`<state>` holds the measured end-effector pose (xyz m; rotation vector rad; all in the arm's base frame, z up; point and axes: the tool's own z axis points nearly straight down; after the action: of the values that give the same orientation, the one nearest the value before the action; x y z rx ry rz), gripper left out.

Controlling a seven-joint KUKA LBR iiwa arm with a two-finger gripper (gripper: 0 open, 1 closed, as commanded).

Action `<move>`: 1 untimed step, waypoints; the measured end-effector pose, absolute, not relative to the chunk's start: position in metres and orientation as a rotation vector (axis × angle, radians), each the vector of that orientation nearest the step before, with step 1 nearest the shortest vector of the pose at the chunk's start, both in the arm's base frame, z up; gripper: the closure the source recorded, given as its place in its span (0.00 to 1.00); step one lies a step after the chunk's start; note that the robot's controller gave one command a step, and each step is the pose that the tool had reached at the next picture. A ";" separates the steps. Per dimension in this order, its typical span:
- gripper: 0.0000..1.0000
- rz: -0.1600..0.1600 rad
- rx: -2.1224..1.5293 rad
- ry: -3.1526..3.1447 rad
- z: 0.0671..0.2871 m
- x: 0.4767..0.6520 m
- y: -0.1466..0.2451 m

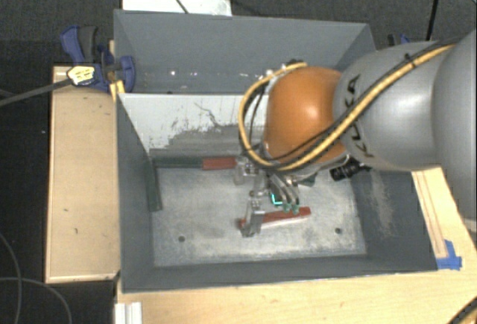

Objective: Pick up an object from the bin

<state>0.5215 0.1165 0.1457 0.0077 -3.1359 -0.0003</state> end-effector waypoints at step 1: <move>0.00 -0.002 0.002 -3.143 0.149 0.524 0.116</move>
Offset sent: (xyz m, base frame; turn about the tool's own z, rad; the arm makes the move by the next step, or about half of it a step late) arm -0.0130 -0.0707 -0.0757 -0.1346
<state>0.5236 0.1160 0.1494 0.0018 -3.1434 -0.0016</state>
